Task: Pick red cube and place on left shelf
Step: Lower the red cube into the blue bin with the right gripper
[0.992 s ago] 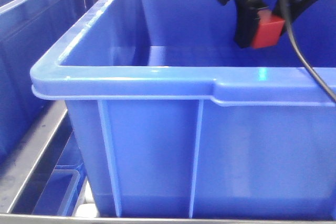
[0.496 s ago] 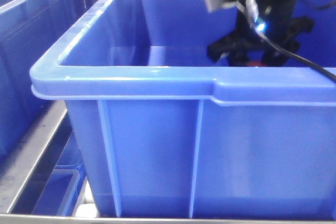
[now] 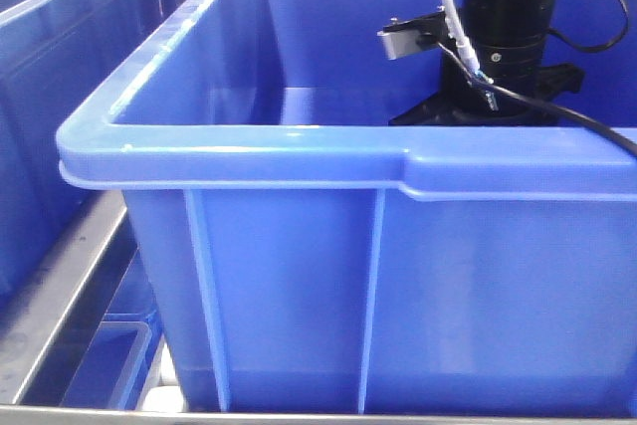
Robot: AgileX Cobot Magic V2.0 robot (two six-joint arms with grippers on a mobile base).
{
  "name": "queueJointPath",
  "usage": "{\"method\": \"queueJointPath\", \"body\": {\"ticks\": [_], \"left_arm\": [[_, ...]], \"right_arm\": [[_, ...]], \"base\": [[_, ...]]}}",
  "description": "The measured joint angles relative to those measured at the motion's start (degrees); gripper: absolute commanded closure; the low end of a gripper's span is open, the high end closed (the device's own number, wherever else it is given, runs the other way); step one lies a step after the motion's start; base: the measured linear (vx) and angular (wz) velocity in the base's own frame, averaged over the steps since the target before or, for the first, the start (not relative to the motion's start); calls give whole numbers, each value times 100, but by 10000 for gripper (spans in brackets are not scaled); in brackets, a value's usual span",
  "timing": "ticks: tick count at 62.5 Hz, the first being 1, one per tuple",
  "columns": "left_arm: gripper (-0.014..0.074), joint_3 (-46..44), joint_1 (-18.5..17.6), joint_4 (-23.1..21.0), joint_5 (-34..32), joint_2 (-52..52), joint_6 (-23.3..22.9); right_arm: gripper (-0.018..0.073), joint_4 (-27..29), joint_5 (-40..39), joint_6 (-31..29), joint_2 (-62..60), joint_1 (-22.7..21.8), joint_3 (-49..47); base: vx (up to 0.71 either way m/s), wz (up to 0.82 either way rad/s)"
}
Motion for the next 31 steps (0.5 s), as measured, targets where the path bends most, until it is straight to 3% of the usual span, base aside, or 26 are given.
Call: {"method": "queueJointPath", "body": {"ticks": [4,10,31], "left_arm": [[495,0,0,0,0,0,0],[495,0,0,0,0,0,0],[495,0,0,0,0,0,0]], "right_arm": [[79,0,28,0,0,0,0],[18,0,120,0,0,0,0],[17,0,195,-11,-291,0,0]], "base": [[0,0],[0,0],[0,0]]}}
